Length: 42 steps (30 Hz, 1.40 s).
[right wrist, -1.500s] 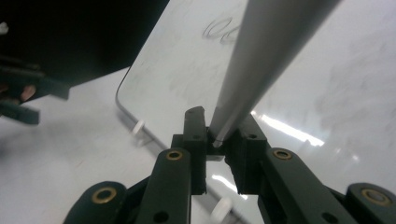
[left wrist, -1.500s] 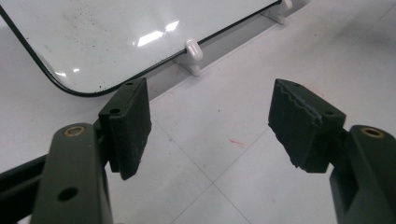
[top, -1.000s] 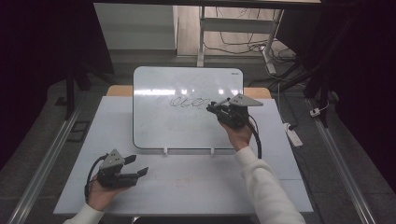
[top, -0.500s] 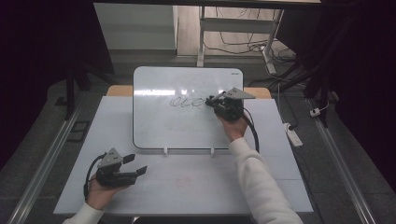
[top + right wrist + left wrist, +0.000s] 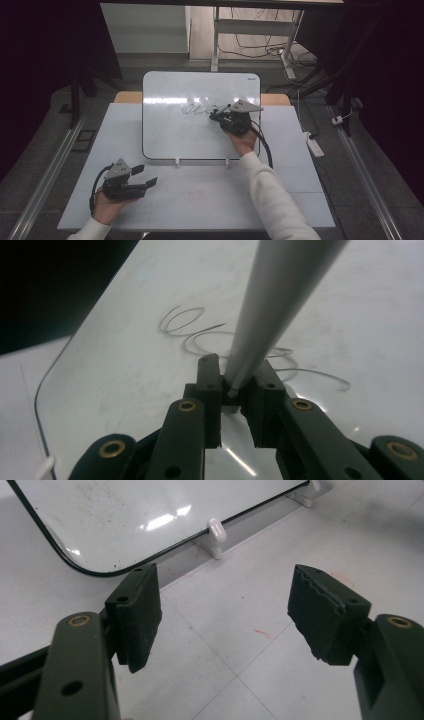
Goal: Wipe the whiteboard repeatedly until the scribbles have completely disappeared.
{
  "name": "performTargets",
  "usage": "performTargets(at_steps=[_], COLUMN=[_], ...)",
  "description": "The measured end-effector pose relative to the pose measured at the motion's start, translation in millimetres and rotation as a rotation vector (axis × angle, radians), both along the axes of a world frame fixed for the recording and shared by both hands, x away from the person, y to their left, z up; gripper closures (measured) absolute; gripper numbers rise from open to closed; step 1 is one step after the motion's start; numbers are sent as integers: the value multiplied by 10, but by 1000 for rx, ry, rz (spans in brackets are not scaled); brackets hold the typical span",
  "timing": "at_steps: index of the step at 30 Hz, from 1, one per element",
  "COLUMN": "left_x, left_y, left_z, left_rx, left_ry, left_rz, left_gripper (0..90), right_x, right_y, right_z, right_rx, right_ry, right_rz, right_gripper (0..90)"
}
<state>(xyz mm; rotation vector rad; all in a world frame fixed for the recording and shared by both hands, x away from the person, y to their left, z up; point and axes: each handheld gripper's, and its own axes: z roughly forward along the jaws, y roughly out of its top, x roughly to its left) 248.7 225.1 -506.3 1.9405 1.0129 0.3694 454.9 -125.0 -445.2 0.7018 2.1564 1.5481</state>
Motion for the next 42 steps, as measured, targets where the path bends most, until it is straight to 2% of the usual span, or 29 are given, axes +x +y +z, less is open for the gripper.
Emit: performTargets(at_steps=[1,2,4,5,7,8,10,11,12,13,15,16,17,18,20,21,22,25,26,27,30,31,32,33,35,37,40,41,42], left_x=[-3,-9,-17,-17,-8,-2,5,3,0,-5,-13,-13,-9,-4,7,8,5,-9,-11,-8,4,2,-4,-11,-22,-20,-3,-3,-9], left_y=[1,0,-2,-2,-3,-2,3,4,3,1,-7,-10,-11,-10,-4,-1,1,-3,-6,-7,-4,-2,0,-1,-3,-4,-1,1,2], left_z=[0,2,8,10,7,4,-2,-4,-4,-2,6,8,8,5,-5,-9,-11,-3,2,4,-2,-4,-3,0,11,18,8,5,5], left_rx=[1,1,-1,-1,0,-1,0,0,1,2,2,3,3,3,4,4,5,7,6,7,8,7,8,7,5,4,5,5,5], left_ry=[0,-1,-4,-6,-4,-2,0,1,1,-1,-4,-6,-6,-5,0,1,1,-4,-7,-8,-4,-4,-5,-5,-10,-14,-9,-8,-7], left_rz=[0,0,0,-1,-1,-1,0,1,1,1,0,-1,-2,-2,0,2,2,2,2,1,3,4,4,5,6,5,8,7,9], left_gripper=[303,303,303,303,303,303,303,303,303,303,303,303,303,303,303,303,303,303,303,303,303,303,302,302,302,302,302,302,302], right_x=[6,35,110,145,150,120,35,6,11,41,122,151,146,117,39,12,26,119,127,100,-46,-89,-89,-64,-21,-27,-119,-117,-82], right_y=[0,-37,-167,-224,-236,-183,-29,11,5,-37,-174,-212,-199,-143,8,42,24,-158,-175,-149,53,75,45,-20,-167,-204,-65,-66,-107], right_z=[12,34,102,127,117,85,7,-5,11,38,102,112,100,76,5,-3,13,73,73,61,-67,-88,-83,-66,-15,-20,-84,-75,-53], right_rx=[-8,9,65,88,118,102,36,8,1,21,93,128,139,116,52,25,23,123,137,132,46,17,16,46,88,114,24,8,29], right_ry=[-8,-15,-31,-35,-21,-10,-6,-18,-21,-25,-30,-16,-8,-8,-7,-20,-23,-10,-4,-8,5,-16,-19,-9,-15,1,-11,-24,-23], right_rz=[-2,-20,-103,-127,-137,-107,-23,-7,-10,-35,-129,-142,-144,-121,-37,-28,-28,-138,-140,-143,-32,-30,-35,-53,-135,-145,-68,-69,-78], right_gripper=[783,784,784,784,784,784,784,784,784,784,784,784,784,784,784,784,784,784,784,784,784,784,784,784,784,784,784,784,784])
